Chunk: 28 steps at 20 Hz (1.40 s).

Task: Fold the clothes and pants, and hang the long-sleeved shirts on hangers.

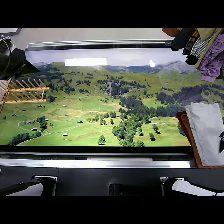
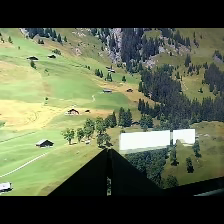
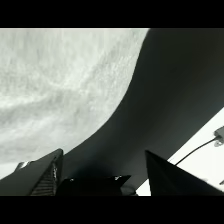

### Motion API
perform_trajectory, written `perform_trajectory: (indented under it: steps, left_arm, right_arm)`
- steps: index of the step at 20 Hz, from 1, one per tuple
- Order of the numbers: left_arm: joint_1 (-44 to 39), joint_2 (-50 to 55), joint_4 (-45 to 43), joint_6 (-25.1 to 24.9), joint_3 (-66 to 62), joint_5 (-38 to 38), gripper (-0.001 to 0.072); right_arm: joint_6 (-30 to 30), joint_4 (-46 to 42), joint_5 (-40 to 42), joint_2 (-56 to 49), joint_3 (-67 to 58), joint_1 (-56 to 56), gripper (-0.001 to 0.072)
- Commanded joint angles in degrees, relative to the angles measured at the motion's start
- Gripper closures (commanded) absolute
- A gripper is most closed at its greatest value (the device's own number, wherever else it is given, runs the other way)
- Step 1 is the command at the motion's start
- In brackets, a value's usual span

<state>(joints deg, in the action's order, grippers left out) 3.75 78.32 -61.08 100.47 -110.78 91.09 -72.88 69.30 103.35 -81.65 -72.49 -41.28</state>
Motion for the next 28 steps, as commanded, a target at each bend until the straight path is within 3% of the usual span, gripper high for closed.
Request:
perform_trajectory:
  steps: [1, 3, 6, 9, 11, 17, 28]
  left_arm:
    - [-0.02, 0.15, -0.11, -0.20, 0.02, 0.00, 0.0687]
    - [-0.04, 0.57, -2.43, -0.17, 0.07, 0.28, 0.0687]
    - [-0.04, 0.90, -10.08, -2.21, 3.56, 1.90, 0.0688]
    - [-1.33, -0.15, -20.13, -6.73, 12.90, -0.92, 0.0689]
    - [-2.49, -1.88, -19.89, -12.11, 20.81, -6.51, 0.0689]
    - [-4.90, -3.19, -20.02, -13.03, 35.15, -11.04, 0.0687]
    - [-4.90, -3.04, -19.98, -12.48, 37.90, -11.06, 0.0687]
  right_arm:
    - [0.74, -5.07, -1.31, 1.36, 0.00, 0.04, 0.0128]
    - [2.60, -1.25, -6.14, 3.78, -0.74, 0.07, 0.0167]
    - [0.00, 21.64, -18.38, 7.26, -2.71, 0.81, 0.0461]
    - [-7.41, 40.94, -26.75, 7.89, -2.71, 10.49, 0.0671]
    - [-9.66, 39.32, -27.06, 7.48, -2.47, 21.92, 0.0672]
    - [-14.47, 25.53, -25.20, 5.07, -2.49, 48.11, 0.0671]
    - [-14.58, 24.94, -22.43, 5.11, -2.49, 51.89, 0.0669]
